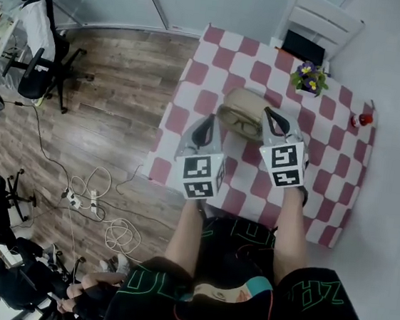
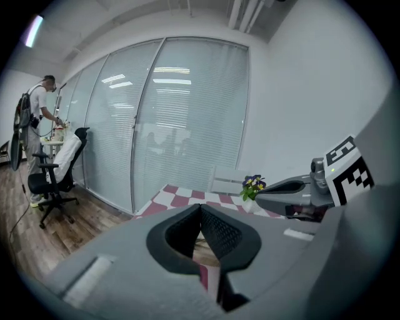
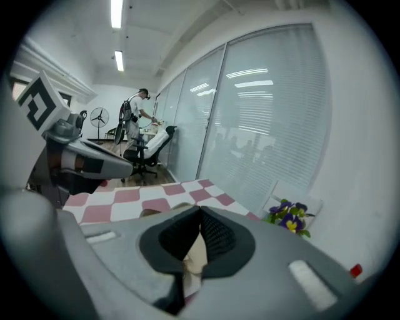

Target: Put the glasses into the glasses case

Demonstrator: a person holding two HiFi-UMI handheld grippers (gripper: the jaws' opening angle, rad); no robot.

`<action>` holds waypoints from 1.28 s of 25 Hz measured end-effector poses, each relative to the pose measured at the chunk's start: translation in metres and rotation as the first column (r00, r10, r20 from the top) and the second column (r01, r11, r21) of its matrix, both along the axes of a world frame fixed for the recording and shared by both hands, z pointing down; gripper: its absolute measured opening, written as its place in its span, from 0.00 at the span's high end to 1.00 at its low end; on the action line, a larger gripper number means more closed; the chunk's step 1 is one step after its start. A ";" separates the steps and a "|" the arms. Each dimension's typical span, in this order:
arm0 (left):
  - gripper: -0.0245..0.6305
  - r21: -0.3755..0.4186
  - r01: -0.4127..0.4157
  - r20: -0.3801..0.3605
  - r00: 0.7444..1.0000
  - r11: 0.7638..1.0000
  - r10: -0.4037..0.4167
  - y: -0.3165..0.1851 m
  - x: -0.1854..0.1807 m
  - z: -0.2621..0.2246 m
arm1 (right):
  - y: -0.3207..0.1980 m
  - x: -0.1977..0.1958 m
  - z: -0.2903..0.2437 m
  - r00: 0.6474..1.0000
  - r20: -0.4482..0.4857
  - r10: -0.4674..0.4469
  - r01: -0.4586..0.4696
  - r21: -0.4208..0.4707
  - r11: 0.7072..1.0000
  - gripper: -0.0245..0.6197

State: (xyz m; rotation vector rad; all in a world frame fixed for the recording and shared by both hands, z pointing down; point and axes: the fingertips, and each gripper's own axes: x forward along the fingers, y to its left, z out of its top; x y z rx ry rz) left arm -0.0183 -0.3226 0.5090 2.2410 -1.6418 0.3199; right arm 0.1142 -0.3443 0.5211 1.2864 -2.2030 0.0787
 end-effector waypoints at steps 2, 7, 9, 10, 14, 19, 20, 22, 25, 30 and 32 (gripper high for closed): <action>0.95 0.043 -0.013 -0.001 1.000 0.999 0.013 -0.002 0.008 -0.015 | 0.001 0.009 -0.022 0.998 0.067 0.021 -0.024 0.041 0.999 0.95; 0.95 0.134 -0.044 0.000 0.999 0.990 0.045 0.000 0.027 -0.056 | 0.011 0.037 -0.075 0.929 0.364 0.075 -0.109 0.073 0.991 0.96; 0.95 0.165 -0.056 0.002 0.998 0.985 0.056 0.001 0.035 -0.071 | 0.013 0.057 -0.090 0.902 0.415 0.116 -0.168 0.089 0.982 0.96; 0.95 0.179 -0.059 0.002 0.998 0.982 0.059 0.001 0.038 -0.079 | 0.014 0.067 -0.097 0.896 0.425 0.132 -0.192 0.102 0.976 0.96; 0.95 0.241 -0.076 0.000 0.997 0.967 0.078 0.001 0.052 -0.106 | 0.022 0.095 -0.125 0.894 0.428 0.132 -0.226 0.176 0.958 0.96; 0.95 0.277 -0.101 0.005 0.995 0.956 0.104 0.007 0.066 -0.125 | 0.030 0.112 -0.149 0.884 0.447 0.135 -0.260 0.231 0.937 0.96; 0.95 0.282 -0.104 0.005 0.994 0.954 0.107 0.008 0.068 -0.127 | 0.031 0.114 -0.152 0.886 0.444 0.134 -0.262 0.239 0.935 0.96; 0.95 0.290 -0.104 0.007 0.994 0.951 0.106 0.009 0.069 -0.129 | 0.032 0.118 -0.153 0.892 0.431 0.139 -0.266 0.252 0.930 0.96; 0.95 0.307 -0.089 0.004 0.996 0.948 0.093 0.009 0.065 -0.135 | 0.034 0.121 -0.157 0.897 0.418 0.144 -0.272 0.266 0.925 0.96; 0.95 0.322 -0.084 0.003 0.996 0.943 0.088 0.007 0.064 -0.144 | 0.034 0.127 -0.167 0.894 0.422 0.149 -0.285 0.281 0.916 0.96; 0.95 0.324 -0.088 0.000 0.996 0.942 0.093 0.008 0.063 -0.147 | 0.037 0.125 -0.172 0.895 0.421 0.150 -0.288 0.287 0.914 0.96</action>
